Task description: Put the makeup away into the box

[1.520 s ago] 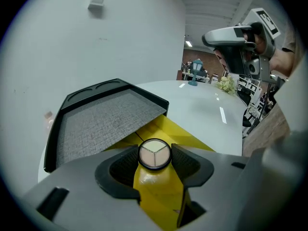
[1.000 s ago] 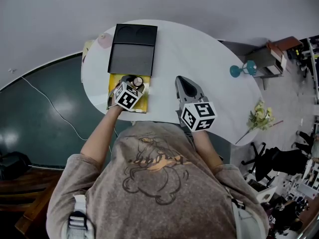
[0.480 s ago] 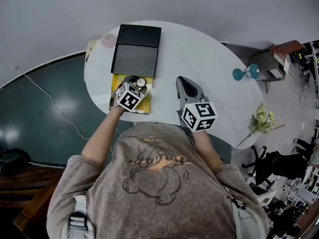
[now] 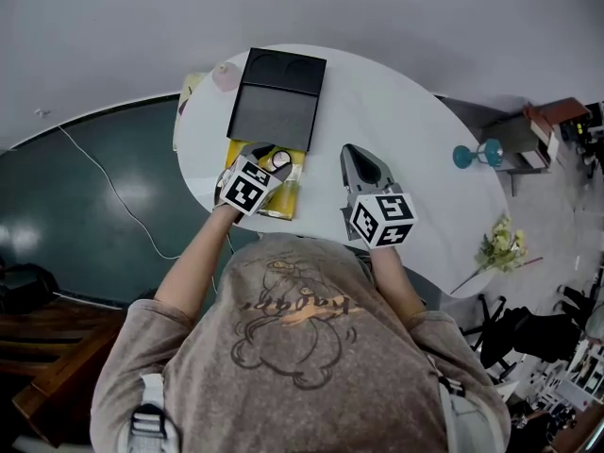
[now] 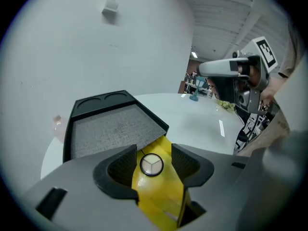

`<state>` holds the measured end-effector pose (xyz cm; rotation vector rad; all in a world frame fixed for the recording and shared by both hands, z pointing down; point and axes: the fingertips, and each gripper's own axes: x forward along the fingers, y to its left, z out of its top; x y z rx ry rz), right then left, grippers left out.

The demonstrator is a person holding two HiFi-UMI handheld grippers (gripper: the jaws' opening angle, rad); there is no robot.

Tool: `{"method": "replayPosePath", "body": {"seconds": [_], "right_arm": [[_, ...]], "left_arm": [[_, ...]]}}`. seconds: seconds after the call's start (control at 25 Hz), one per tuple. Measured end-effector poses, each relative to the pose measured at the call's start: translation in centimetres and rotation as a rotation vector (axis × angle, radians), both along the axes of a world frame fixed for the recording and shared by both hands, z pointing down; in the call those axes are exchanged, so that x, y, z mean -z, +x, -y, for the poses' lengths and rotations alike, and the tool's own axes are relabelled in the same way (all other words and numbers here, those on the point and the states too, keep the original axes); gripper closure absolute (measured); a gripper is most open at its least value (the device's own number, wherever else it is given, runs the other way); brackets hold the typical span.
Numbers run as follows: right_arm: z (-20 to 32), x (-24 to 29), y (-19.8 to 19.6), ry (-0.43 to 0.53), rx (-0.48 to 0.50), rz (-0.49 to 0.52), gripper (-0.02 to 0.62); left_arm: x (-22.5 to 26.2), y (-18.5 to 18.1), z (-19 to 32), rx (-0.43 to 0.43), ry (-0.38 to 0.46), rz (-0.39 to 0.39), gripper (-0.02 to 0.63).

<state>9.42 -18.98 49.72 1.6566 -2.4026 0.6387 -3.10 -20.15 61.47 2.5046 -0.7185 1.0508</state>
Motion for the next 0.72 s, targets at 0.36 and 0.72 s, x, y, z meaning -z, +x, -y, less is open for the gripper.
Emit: {"method": "replayPosePath", "body": {"seconds": [0.36,0.72], "right_arm": [[0.8,0.5,-1.9,0.013,0.056,-0.005,0.592],[1.2,1.4,-3.6,0.039,0.107,-0.02,0.592]], "left_arm": [[7.9,-1.7,2.2,0.132,0.103,-0.177,0.371],[13.2,-4.7,3.4,0.247,0.174,-0.306,0.371]]}}
